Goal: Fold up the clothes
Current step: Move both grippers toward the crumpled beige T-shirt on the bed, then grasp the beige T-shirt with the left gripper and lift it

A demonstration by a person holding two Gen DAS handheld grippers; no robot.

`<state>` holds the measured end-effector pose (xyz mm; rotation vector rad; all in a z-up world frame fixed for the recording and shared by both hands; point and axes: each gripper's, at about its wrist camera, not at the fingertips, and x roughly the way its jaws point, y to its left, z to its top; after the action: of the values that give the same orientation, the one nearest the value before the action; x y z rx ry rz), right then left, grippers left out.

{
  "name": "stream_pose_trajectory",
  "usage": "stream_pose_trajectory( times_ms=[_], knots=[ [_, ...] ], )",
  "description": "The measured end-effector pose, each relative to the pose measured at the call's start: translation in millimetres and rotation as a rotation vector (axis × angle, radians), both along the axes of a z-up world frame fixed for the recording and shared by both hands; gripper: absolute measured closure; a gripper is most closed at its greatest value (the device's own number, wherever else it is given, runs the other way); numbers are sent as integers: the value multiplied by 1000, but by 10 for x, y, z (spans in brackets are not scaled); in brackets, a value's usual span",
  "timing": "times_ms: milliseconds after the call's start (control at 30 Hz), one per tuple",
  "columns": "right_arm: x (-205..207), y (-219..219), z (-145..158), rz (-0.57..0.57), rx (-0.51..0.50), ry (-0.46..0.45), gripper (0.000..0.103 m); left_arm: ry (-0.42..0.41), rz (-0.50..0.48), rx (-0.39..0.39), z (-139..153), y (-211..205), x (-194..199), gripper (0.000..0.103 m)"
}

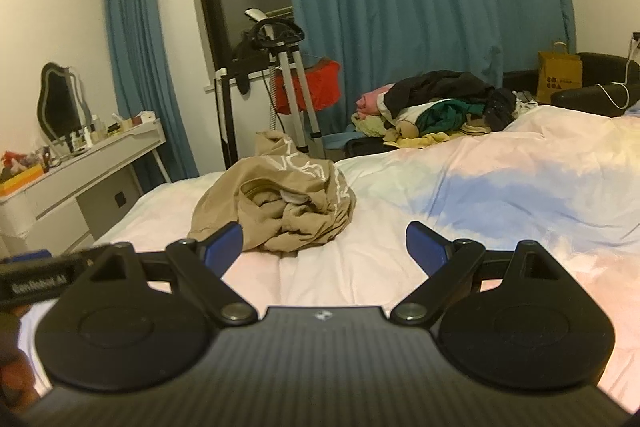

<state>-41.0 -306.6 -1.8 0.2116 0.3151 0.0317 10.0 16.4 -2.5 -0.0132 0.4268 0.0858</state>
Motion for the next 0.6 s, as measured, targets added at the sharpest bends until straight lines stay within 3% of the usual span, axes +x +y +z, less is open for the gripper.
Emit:
stream_pose_trajectory(
  times_ms=[67,200,333,433,533,600],
  knots=[
    [14,-40,94,-9,-9,-3,13,13,13,31,67,-77,91,0],
    [95,-194,291,-5,35,-13,13,28,-78,57,183,-272,382,0],
    [231,-388,369,5,43,-22,13,79,-160,83,82,-536,846,0],
    [300,-544,220,-27,49,-25,13,138,-150,41,-88,-657,1201,1],
    [418,-678,-76,-68,100,42,13,190,-138,4,-299,-734,1605,1],
    [538,-744,-296,-78,141,102,13,206,-126,27,-472,-780,1867,4]
  ],
)
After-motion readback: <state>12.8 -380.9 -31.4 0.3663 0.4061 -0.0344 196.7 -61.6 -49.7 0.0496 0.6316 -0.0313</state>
